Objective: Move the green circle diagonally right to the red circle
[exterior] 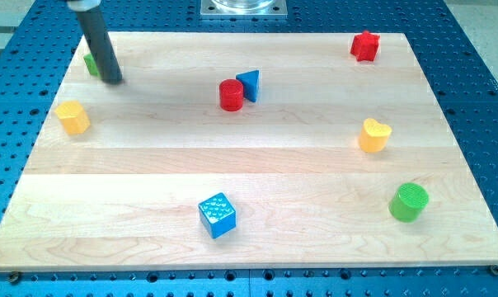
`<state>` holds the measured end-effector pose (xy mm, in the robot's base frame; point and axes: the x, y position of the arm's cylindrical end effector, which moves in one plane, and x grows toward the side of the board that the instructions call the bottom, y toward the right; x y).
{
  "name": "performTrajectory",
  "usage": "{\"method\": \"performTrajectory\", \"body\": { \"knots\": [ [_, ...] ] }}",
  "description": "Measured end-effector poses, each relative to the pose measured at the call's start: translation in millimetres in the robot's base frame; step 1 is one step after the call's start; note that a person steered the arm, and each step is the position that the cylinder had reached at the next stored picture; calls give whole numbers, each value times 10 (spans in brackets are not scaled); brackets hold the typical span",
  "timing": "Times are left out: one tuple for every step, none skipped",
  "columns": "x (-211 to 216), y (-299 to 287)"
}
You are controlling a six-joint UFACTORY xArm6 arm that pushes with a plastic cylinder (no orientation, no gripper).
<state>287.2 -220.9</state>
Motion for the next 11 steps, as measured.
{"method": "performTrajectory", "body": {
  "knots": [
    [41, -32],
    [524, 344],
    [1319, 823],
    [1700, 1821],
    [2041, 2666],
    [2122, 3488],
    [2210, 4637],
    [2418, 5490],
    [2789, 5162],
    [2487, 4244],
    [2475, 3572]
  ]
}}
